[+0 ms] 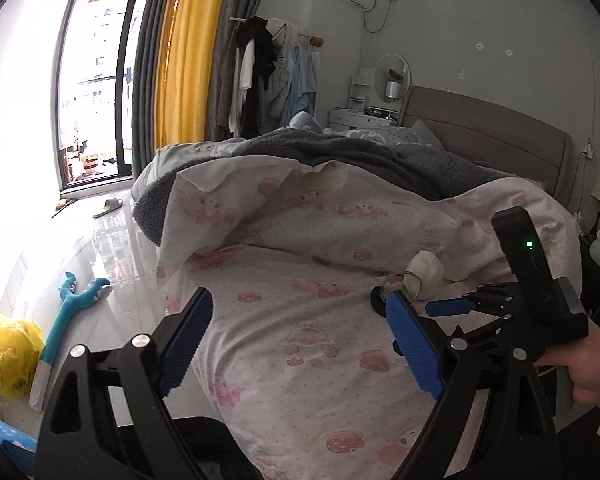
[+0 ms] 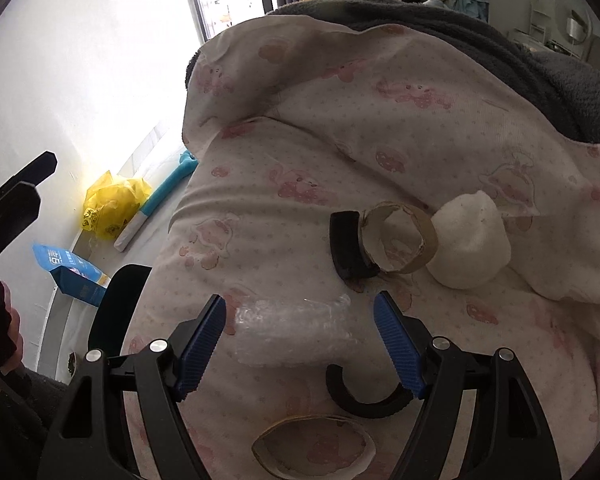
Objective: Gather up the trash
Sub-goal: 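Grasp the clear plastic bag with the right tool while the left tool grasps the cardboard tube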
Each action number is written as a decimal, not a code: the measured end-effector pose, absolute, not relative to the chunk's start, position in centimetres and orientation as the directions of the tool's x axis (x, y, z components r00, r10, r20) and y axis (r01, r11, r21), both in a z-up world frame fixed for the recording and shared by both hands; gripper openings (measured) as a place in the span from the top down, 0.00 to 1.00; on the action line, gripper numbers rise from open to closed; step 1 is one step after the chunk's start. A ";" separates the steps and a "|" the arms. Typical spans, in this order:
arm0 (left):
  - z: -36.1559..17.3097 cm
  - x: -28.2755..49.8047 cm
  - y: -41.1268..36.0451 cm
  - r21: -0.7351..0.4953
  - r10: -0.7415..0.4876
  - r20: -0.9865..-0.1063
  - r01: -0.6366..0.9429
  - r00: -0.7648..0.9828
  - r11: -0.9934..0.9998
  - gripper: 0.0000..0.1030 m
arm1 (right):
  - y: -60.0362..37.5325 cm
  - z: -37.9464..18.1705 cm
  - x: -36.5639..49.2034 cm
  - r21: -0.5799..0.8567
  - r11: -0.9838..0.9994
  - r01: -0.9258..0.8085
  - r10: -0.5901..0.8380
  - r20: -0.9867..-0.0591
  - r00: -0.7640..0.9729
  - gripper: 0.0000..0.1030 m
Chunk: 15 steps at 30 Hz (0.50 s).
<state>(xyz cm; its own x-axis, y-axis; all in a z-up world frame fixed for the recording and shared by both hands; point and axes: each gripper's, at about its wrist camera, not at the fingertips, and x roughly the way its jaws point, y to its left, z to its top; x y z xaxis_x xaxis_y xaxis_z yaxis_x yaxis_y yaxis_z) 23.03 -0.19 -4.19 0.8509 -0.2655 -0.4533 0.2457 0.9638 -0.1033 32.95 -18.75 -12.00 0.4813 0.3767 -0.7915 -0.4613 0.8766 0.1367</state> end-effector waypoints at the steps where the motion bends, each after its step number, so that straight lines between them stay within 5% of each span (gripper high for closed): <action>1: -4.1 23.0 -0.5 -0.103 -0.284 -0.448 0.267 0.847 0.958 0.12 | -18.9 -12.1 33.0 0.137 0.876 -0.462 0.375 -0.796 0.475 0.27; 5: -4.2 22.9 -1.2 -0.134 -0.343 -0.446 0.317 0.827 0.939 0.12 | -19.2 -12.9 33.2 0.164 0.870 -0.465 0.388 -0.809 0.442 0.41; 15: -5.4 23.2 -4.7 -0.121 -0.436 -0.490 0.437 0.755 0.891 0.12 | -22.0 -10.8 32.8 0.194 0.874 -0.447 0.429 -0.741 0.517 0.41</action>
<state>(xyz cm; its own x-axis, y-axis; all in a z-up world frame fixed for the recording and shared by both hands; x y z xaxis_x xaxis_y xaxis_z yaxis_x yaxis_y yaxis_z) 23.22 -4.66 -5.37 0.7548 -0.4361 -0.4900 0.4368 0.8914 -0.1207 32.76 -22.02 -10.82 0.5173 0.4286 -0.7407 -0.4466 0.8736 0.1936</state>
